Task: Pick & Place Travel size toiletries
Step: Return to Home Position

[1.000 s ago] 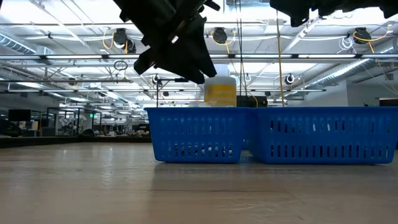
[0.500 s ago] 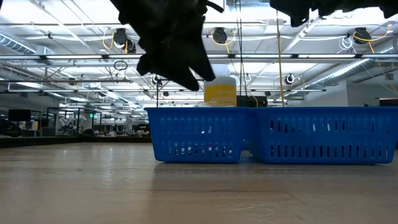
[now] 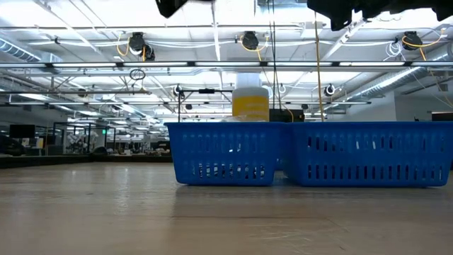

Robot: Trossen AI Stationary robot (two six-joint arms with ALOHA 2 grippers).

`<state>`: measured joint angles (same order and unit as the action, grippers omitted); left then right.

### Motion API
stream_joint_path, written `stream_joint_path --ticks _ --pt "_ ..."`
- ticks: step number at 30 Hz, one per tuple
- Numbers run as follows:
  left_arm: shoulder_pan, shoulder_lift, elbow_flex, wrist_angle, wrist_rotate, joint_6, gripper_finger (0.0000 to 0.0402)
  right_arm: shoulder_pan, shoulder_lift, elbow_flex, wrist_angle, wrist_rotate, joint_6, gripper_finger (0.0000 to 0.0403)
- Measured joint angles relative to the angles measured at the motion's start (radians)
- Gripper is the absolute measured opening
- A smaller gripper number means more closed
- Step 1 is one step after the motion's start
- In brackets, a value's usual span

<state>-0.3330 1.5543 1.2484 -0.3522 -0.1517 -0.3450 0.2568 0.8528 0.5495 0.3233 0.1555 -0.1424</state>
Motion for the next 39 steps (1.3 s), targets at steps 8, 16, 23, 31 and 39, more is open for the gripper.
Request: stream_joint_path --ticks 8,16,23,31,39 --pt "-0.025 -0.100 0.001 -0.019 -0.015 0.107 0.0196 0.000 0.000 0.000 -0.002 0.000 0.000 0.0208" --pt "-0.050 -0.118 -0.036 0.026 -0.147 0.186 0.0196 0.000 0.000 0.000 -0.006 0.000 0.000 0.0208" --pt "-0.022 -0.137 -0.292 0.341 -0.146 0.192 0.0196 0.000 0.000 0.000 -0.007 0.000 0.000 0.0208" --pt "0.030 -0.352 -0.631 0.531 -0.138 0.043 0.0196 0.000 0.000 0.000 -0.009 0.000 0.003 0.0208" --pt "0.004 -0.837 -0.955 0.665 -0.144 0.099 0.0196 0.000 0.000 0.000 -0.015 0.000 0.000 0.0208"
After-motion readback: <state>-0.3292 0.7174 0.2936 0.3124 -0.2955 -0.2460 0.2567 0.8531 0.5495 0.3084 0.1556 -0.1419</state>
